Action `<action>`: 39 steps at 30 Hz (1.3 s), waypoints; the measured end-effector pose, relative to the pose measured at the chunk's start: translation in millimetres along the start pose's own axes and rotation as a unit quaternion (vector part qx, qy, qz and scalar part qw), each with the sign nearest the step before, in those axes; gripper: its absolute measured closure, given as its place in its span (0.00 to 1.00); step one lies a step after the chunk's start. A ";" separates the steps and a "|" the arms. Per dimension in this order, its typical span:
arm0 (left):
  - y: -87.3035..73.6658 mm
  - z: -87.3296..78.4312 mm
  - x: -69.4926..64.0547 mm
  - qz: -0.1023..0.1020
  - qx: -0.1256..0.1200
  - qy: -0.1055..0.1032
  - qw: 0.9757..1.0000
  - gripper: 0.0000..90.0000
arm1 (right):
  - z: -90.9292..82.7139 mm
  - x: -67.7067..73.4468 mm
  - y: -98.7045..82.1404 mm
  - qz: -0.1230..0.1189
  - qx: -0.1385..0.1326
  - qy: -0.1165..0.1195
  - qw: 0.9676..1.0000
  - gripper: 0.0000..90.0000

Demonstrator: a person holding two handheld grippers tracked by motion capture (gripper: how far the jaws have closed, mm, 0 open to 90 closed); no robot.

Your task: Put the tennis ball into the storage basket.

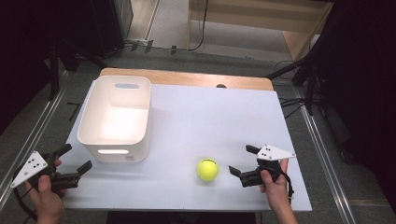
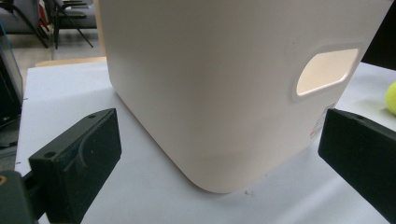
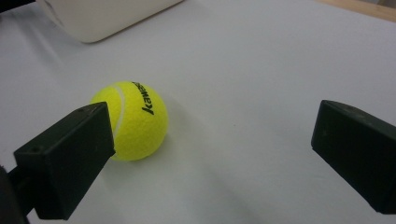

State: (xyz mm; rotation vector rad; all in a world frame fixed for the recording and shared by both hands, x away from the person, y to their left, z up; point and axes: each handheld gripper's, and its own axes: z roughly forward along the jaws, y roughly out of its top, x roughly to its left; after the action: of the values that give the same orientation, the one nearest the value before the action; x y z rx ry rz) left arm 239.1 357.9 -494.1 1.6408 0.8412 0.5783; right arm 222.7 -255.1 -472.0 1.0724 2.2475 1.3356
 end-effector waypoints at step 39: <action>0.0 0.9 -0.4 0.001 0.002 -0.001 1.000 0.00 | 52.0 30.5 17.2 -0.041 0.087 0.081 0.992 0.00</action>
State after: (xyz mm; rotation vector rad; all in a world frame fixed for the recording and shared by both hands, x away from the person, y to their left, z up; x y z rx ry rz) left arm 239.5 357.1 -494.2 1.6467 0.8395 0.5760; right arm 240.9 -195.8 -481.0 0.9433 2.5381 1.2523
